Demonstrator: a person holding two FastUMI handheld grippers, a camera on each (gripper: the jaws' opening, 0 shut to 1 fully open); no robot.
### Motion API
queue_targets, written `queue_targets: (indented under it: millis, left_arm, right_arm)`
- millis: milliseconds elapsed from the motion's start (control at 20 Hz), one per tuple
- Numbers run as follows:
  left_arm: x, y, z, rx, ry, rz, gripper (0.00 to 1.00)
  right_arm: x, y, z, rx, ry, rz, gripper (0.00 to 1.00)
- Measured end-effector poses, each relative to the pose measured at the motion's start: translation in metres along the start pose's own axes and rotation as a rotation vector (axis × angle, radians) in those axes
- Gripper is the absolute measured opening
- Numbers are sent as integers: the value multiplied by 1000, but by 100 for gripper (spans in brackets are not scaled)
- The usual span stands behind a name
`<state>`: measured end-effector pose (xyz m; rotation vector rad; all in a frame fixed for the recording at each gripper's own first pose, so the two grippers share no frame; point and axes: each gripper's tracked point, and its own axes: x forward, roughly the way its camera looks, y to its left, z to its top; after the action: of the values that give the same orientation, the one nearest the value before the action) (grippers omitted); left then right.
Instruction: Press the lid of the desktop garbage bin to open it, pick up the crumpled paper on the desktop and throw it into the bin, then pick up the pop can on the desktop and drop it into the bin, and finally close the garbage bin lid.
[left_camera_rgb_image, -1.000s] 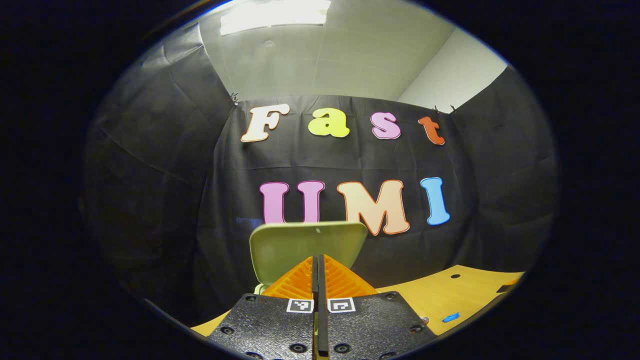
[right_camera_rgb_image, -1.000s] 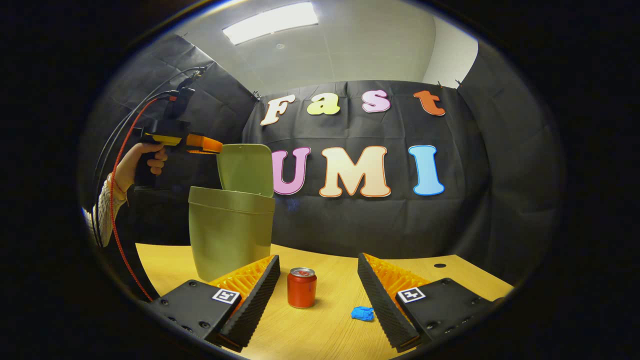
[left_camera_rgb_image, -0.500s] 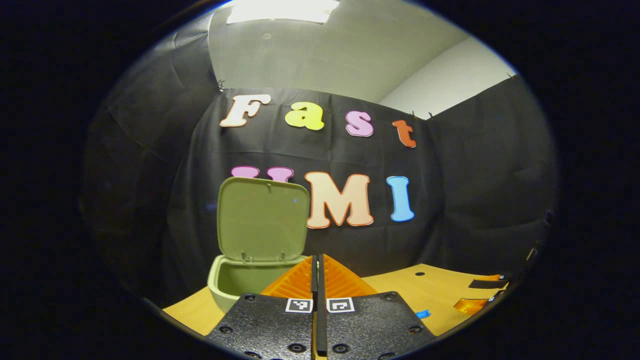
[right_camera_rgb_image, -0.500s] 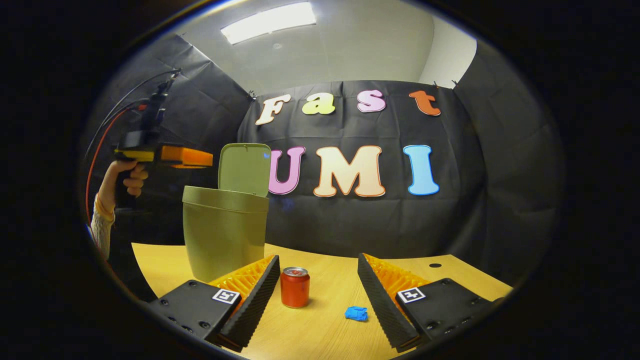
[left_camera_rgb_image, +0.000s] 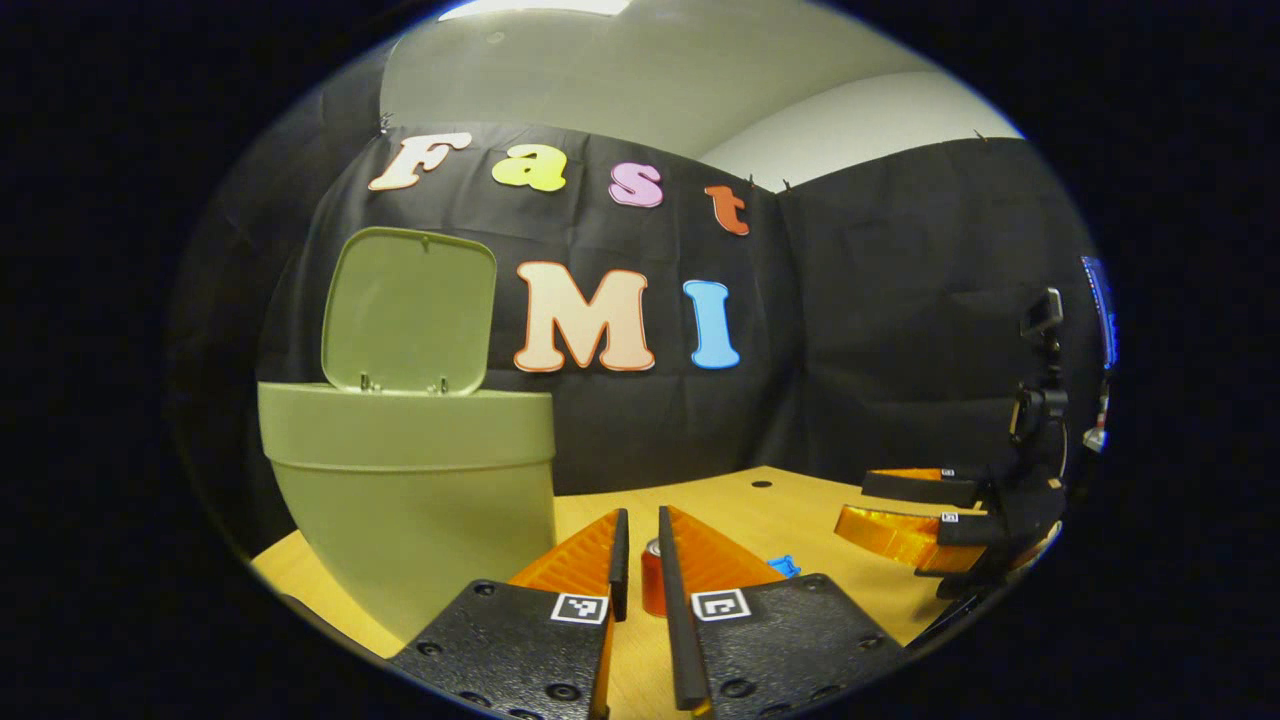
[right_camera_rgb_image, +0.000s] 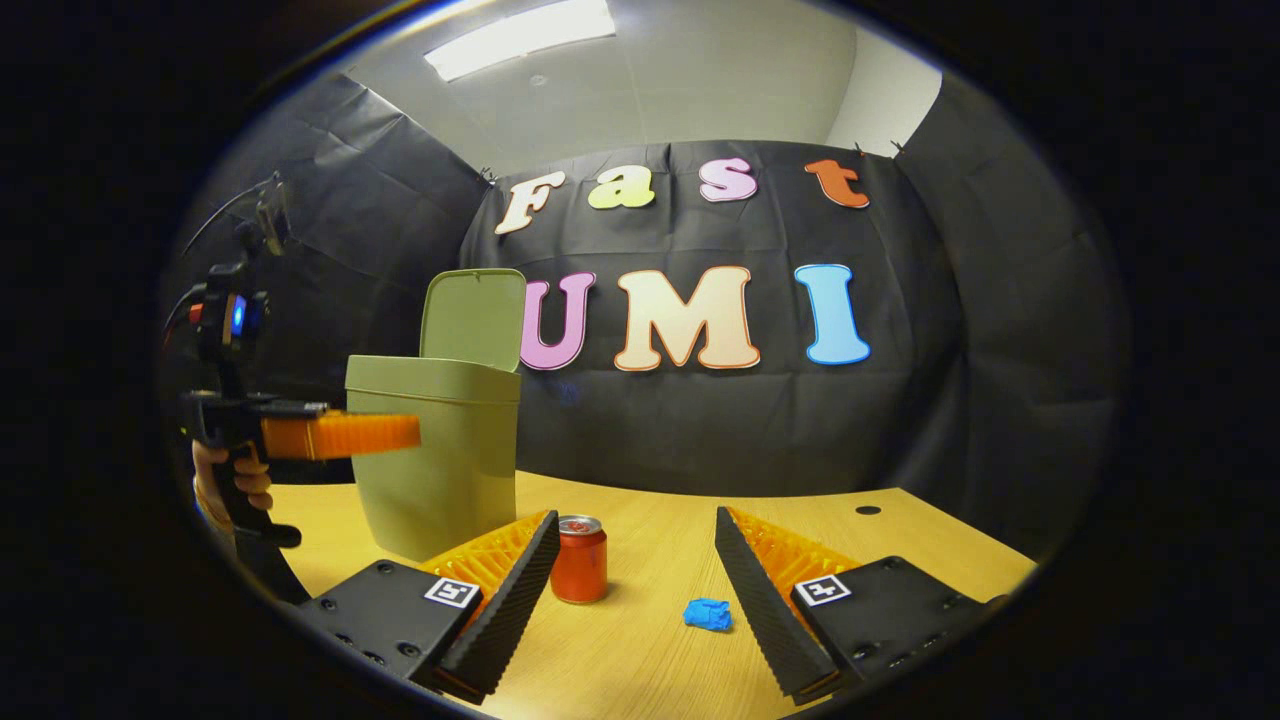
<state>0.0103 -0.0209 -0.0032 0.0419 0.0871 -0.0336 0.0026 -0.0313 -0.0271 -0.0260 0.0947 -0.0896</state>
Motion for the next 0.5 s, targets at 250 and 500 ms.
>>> queue_targets:
  millis: [250, 500]
  left_arm:
    - [4, 2, -32, 4, 60, 27, 36]
    - [6, -1, -37, -6, 58, 25, 81]
  right_arm:
    - [6, -13, -13, -8, 35, -28, 98]
    - [20, -40, -20, -24, 86, -63, 98]
